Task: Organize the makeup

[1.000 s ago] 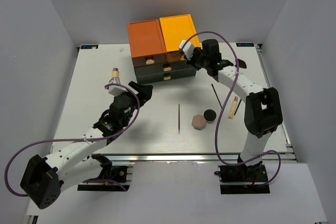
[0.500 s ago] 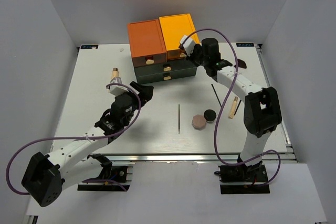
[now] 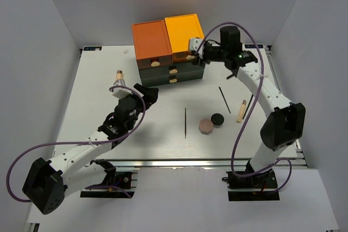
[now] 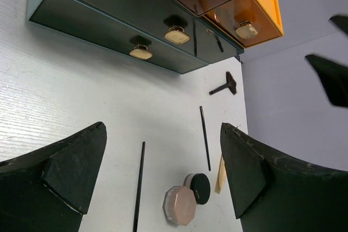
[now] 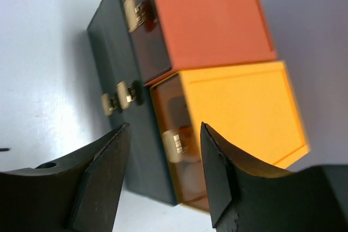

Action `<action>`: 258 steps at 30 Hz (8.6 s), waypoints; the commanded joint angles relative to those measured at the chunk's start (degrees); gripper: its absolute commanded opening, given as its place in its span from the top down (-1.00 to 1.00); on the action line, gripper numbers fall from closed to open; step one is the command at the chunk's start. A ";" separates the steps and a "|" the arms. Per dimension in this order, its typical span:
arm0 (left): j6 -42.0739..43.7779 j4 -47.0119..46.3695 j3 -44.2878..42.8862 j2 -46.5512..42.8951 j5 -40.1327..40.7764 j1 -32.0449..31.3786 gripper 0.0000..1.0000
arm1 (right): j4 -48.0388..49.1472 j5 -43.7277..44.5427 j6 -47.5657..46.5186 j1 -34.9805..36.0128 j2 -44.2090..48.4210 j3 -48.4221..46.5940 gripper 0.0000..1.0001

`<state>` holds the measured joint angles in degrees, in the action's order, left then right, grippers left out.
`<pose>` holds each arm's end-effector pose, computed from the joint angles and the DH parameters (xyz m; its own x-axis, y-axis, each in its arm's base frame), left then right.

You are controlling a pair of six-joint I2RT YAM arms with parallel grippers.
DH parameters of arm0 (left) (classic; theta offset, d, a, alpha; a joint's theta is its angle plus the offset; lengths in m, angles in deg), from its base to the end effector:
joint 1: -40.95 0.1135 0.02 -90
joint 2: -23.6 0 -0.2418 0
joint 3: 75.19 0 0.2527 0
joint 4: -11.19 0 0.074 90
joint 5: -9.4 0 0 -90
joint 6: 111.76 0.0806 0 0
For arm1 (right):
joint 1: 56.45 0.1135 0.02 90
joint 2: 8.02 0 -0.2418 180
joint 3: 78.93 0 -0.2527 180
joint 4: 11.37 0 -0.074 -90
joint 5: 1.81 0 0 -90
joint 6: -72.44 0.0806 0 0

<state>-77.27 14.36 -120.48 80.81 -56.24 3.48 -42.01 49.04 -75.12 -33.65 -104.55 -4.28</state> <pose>0.2414 -0.1431 0.2262 -0.3133 -0.7059 -0.6352 -0.0355 0.6771 -0.7350 0.3711 0.2112 0.3417 0.5258 -0.4889 -0.6960 -0.7402 0.1401 -0.6576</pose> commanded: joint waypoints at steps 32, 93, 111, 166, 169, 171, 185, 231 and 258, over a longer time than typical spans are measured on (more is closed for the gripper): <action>0.75 0.28 0.09 -2.10 -0.37 0.38 -0.91 | -8.76 1.28 -4.22 -0.84 -20.98 -22.65 0.12; -12.23 -11.90 -8.79 12.12 -3.70 6.88 0.30 | 32.10 19.60 40.72 -2.67 10.82 8.68 0.42; -33.61 -31.79 -21.45 41.32 -4.33 11.02 -0.60 | 22.88 -1.80 65.65 -9.89 26.57 33.96 -0.34; -22.68 7.37 -7.02 2.83 3.66 2.14 -0.96 | -11.40 5.04 -9.51 3.20 13.22 42.75 -0.79; -19.12 27.83 -13.61 0.81 7.00 2.05 -0.97 | -9.82 10.40 -6.52 5.49 10.76 42.31 -0.79; -18.15 39.10 -15.38 -0.51 11.92 2.05 -0.97 | -9.38 13.13 -4.33 6.19 10.05 42.22 -0.79; -14.99 45.64 -9.85 -9.05 19.50 2.14 -0.96 | -7.61 19.03 -2.03 7.34 7.94 44.33 -0.22; 3.64 15.59 -2.11 -10.46 4.39 2.23 -0.54 | 21.57 23.52 51.94 18.33 -9.03 -12.18 -0.79; 37.94 46.62 -81.66 70.76 -35.70 -15.61 -0.96 | 0.82 4.70 56.33 -30.01 23.40 30.08 -0.53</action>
<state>-41.51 52.50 -198.05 152.61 -91.21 -10.45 -40.33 53.56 -16.76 -62.74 -85.12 25.01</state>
